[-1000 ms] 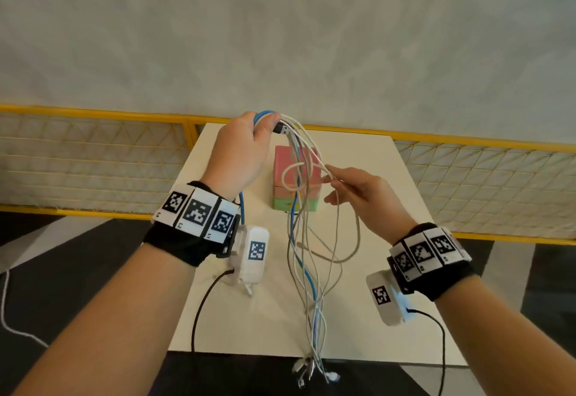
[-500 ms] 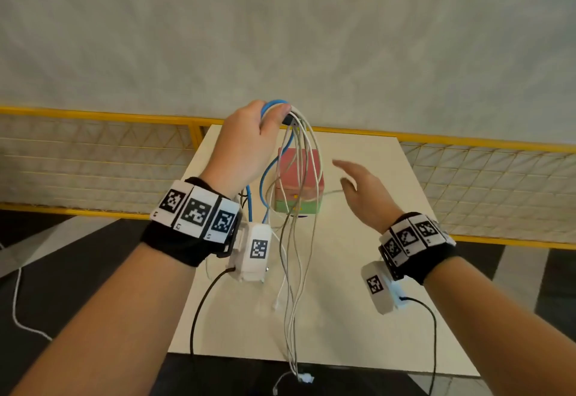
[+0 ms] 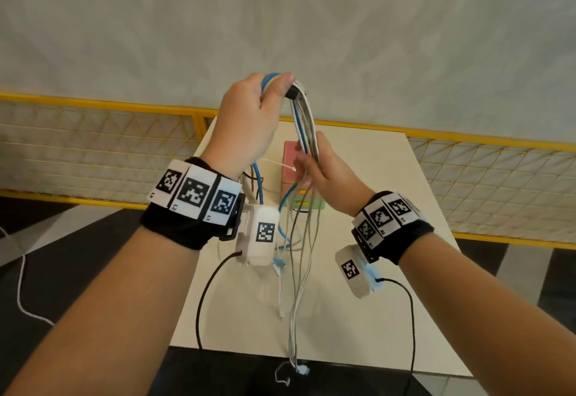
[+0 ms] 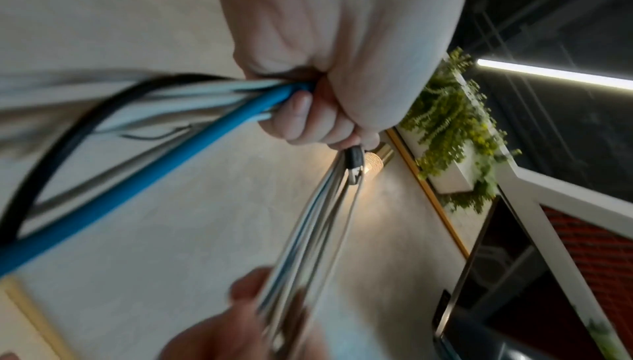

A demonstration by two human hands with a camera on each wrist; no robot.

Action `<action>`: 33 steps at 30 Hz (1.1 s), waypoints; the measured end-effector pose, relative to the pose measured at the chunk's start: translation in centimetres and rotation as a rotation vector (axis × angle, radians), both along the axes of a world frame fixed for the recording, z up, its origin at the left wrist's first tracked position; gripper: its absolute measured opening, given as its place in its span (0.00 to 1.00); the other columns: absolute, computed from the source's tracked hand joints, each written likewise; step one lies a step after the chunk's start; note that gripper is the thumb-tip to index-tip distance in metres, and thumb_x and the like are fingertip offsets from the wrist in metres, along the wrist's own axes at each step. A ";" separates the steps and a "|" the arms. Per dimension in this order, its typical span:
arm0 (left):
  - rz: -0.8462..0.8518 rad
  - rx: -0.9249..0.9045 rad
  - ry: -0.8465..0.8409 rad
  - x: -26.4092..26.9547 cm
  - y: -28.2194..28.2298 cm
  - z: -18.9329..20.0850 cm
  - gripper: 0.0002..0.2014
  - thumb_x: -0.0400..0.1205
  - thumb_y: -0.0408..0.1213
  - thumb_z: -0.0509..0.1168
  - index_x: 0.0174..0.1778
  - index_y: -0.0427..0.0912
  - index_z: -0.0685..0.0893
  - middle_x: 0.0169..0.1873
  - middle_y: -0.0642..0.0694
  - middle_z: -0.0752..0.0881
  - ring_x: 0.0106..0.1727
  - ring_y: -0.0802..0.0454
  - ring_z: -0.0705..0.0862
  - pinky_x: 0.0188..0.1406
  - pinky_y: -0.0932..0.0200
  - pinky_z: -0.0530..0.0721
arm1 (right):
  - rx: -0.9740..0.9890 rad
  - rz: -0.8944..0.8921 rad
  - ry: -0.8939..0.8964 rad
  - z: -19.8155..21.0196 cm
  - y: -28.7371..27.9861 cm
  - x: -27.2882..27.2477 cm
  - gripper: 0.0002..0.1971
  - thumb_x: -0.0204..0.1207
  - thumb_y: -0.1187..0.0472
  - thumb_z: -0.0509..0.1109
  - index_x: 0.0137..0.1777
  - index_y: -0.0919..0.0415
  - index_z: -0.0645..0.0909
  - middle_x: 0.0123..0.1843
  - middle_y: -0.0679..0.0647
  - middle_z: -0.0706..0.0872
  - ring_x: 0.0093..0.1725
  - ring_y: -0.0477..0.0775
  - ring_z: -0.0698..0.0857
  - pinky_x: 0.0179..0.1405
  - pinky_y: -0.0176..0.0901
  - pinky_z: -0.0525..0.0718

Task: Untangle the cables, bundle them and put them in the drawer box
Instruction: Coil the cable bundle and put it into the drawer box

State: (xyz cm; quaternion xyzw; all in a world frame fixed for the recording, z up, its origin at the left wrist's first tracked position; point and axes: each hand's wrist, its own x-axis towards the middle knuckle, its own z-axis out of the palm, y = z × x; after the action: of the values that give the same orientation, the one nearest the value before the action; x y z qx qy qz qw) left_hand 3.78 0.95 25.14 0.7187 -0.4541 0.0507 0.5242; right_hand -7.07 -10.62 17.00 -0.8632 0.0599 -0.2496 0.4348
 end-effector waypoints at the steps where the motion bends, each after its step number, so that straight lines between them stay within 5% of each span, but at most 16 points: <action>1: 0.001 -0.021 0.018 0.2 0.1 0.1 0.17 0.88 0.48 0.58 0.32 0.50 0.75 0.23 0.55 0.69 0.22 0.62 0.70 0.25 0.69 0.67 | -0.041 0.008 0.052 -0.9 -0.4 0.0 0.02 0.86 0.65 0.54 0.55 0.62 0.65 0.37 0.51 0.78 0.35 0.46 0.79 0.40 0.32 0.80; 6: 0.017 -0.056 0.015 0.5 0.3 -0.1 0.18 0.88 0.46 0.58 0.33 0.44 0.76 0.25 0.52 0.70 0.24 0.61 0.69 0.27 0.68 0.67 | -0.163 0.020 0.290 -4.0 -2.8 -0.3 0.13 0.85 0.63 0.54 0.67 0.67 0.62 0.41 0.49 0.77 0.42 0.53 0.83 0.46 0.47 0.84; 9: 0.010 -0.104 0.038 0.5 0.5 -0.3 0.19 0.88 0.46 0.58 0.31 0.47 0.72 0.25 0.53 0.68 0.25 0.60 0.67 0.27 0.66 0.66 | -0.343 0.001 0.440 -4.8 -4.6 -0.7 0.04 0.84 0.62 0.57 0.55 0.61 0.71 0.42 0.52 0.75 0.40 0.55 0.75 0.43 0.49 0.75; 12: -0.011 -0.153 0.084 0.7 0.7 -0.2 0.19 0.88 0.46 0.58 0.31 0.46 0.69 0.24 0.53 0.66 0.24 0.59 0.64 0.27 0.64 0.65 | -0.538 -0.074 0.699 -4.7 -6.7 -1.2 0.12 0.85 0.56 0.58 0.57 0.63 0.78 0.54 0.58 0.75 0.51 0.61 0.75 0.56 0.53 0.74; 13: -0.024 -0.169 0.106 0.7 0.8 -0.2 0.19 0.88 0.47 0.58 0.31 0.46 0.68 0.24 0.54 0.65 0.24 0.59 0.64 0.26 0.61 0.65 | -0.506 -0.102 0.765 -4.1 -7.2 -1.3 0.14 0.85 0.55 0.58 0.59 0.65 0.78 0.54 0.60 0.75 0.50 0.61 0.77 0.56 0.52 0.76; 15: -0.041 -0.183 0.161 0.8 0.7 -0.3 0.20 0.88 0.47 0.58 0.29 0.48 0.67 0.22 0.55 0.65 0.24 0.56 0.63 0.25 0.58 0.64 | -0.322 -0.198 0.804 -2.7 -8.3 -1.6 0.13 0.84 0.57 0.60 0.56 0.67 0.79 0.47 0.60 0.79 0.36 0.55 0.83 0.40 0.48 0.82; 17: -0.067 -0.190 0.223 1.0 0.8 -0.5 0.20 0.88 0.48 0.58 0.29 0.50 0.68 0.21 0.58 0.64 0.23 0.56 0.62 0.24 0.58 0.63 | -0.030 -0.340 0.684 -1.4 -9.4 -1.6 0.09 0.83 0.62 0.60 0.51 0.67 0.79 0.44 0.62 0.83 0.30 0.53 0.87 0.29 0.45 0.86; 19: -0.109 -0.172 0.282 1.4 0.7 -0.9 0.19 0.86 0.52 0.58 0.29 0.53 0.71 0.20 0.59 0.64 0.23 0.57 0.61 0.24 0.59 0.61 | -0.046 -0.459 0.511 -0.7 -11.1 -1.5 0.07 0.83 0.66 0.60 0.50 0.66 0.79 0.50 0.66 0.84 0.40 0.59 0.88 0.43 0.52 0.89; 21: -0.157 -0.143 0.340 1.4 0.6 -1.4 0.18 0.83 0.57 0.59 0.29 0.54 0.72 0.21 0.58 0.64 0.22 0.57 0.61 0.23 0.59 0.59 | -0.234 -0.484 0.479 -0.5 -12.5 -1.5 0.09 0.81 0.67 0.61 0.59 0.65 0.78 0.58 0.65 0.81 0.49 0.57 0.82 0.53 0.46 0.79; 23: -0.207 -0.096 0.363 1.0 0.1 -2.2 0.20 0.81 0.60 0.59 0.30 0.52 0.71 0.20 0.58 0.64 0.21 0.57 0.61 0.23 0.58 0.59 | -0.287 -0.442 0.529 -0.6 -13.5 -1.8 0.23 0.77 0.69 0.66 0.72 0.62 0.70 0.67 0.63 0.75 0.57 0.56 0.78 0.55 0.40 0.71; 26: -0.280 0.081 0.374 -0.2 -1.4 -3.8 0.19 0.88 0.49 0.56 0.30 0.51 0.73 0.17 0.58 0.69 0.19 0.62 0.67 0.23 0.60 0.65 | -0.334 -0.395 0.708 -0.9 -14.0 -2.8 0.44 0.72 0.67 0.74 0.83 0.56 0.52 0.77 0.64 0.66 0.71 0.64 0.73 0.65 0.46 0.72; 29: -0.345 0.397 0.297 -1.8 -3.6 -6.0 0.15 0.90 0.38 0.50 0.40 0.47 0.77 0.29 0.54 0.75 0.33 0.52 0.75 0.32 0.57 0.70 | -0.363 -0.330 0.741 -0.1 -12.2 -3.9 0.54 0.68 0.57 0.80 0.84 0.53 0.43 0.79 0.62 0.62 0.72 0.63 0.72 0.68 0.53 0.73; 31: -0.359 0.556 0.271 -2.7 -4.6 -7.3 0.13 0.90 0.37 0.48 0.47 0.47 0.77 0.37 0.52 0.78 0.39 0.51 0.78 0.38 0.61 0.76 | -0.429 -0.221 0.646 0.5 -10.2 -4.5 0.60 0.63 0.49 0.82 0.84 0.52 0.40 0.82 0.58 0.56 0.82 0.62 0.57 0.80 0.58 0.59; 33: -0.369 0.664 0.247 -3.2 -5.3 -8.4 0.14 0.90 0.41 0.47 0.54 0.41 0.77 0.43 0.45 0.84 0.44 0.45 0.83 0.44 0.53 0.80 | -0.523 -0.106 0.653 1.2 -8.3 -5.4 0.66 0.57 0.42 0.82 0.83 0.48 0.34 0.85 0.52 0.44 0.83 0.56 0.33 0.81 0.61 0.36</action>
State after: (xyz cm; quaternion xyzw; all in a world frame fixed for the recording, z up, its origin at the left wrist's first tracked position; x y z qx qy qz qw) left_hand 0.54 -4.35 16.71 0.7561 -0.5007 -0.2808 0.3142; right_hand -12.44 -18.90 18.20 -0.9739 0.1738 0.0084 0.1459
